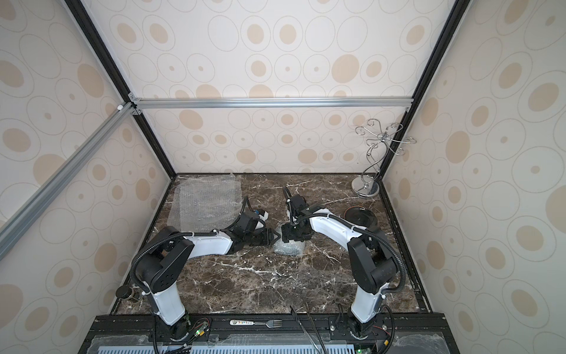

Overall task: Unpack dinner plates from bubble wrap
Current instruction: Unwrap the bubble wrap at the center of the board.

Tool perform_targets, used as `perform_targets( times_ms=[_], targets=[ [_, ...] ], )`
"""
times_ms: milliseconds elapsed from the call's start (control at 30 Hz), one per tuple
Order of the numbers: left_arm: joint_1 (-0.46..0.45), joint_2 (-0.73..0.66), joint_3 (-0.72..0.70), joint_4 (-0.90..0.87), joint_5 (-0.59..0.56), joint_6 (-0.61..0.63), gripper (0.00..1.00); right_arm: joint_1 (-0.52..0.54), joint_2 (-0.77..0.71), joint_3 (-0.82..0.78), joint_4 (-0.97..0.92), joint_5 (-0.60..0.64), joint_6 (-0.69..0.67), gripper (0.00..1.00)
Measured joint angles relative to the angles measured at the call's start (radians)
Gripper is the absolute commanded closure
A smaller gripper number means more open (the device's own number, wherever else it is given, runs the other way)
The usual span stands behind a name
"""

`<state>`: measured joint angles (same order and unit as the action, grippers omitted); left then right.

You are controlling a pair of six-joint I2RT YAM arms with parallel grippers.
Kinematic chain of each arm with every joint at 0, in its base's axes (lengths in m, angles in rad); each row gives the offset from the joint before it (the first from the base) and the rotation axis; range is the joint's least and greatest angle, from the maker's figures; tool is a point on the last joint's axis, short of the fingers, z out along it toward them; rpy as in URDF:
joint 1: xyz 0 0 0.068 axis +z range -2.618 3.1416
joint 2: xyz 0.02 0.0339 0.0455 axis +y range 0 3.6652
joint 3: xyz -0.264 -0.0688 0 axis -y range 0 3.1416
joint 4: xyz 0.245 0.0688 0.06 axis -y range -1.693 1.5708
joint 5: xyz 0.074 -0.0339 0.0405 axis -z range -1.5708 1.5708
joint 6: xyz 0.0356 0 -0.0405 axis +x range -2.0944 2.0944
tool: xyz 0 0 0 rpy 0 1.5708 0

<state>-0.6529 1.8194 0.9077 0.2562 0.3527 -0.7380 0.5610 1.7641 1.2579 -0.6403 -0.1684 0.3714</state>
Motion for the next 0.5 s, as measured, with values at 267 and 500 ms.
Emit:
perform_targets(
  times_ms=[267,500],
  targets=[
    [0.000,0.029,0.000,0.000,0.000,0.003,0.50,0.000,0.050,0.011,0.003,-0.018,-0.003,0.36],
    [0.000,0.033,0.000,0.000,-0.003,0.005,0.50,0.000,0.076,0.019,0.010,-0.020,-0.006,0.41]
  ],
)
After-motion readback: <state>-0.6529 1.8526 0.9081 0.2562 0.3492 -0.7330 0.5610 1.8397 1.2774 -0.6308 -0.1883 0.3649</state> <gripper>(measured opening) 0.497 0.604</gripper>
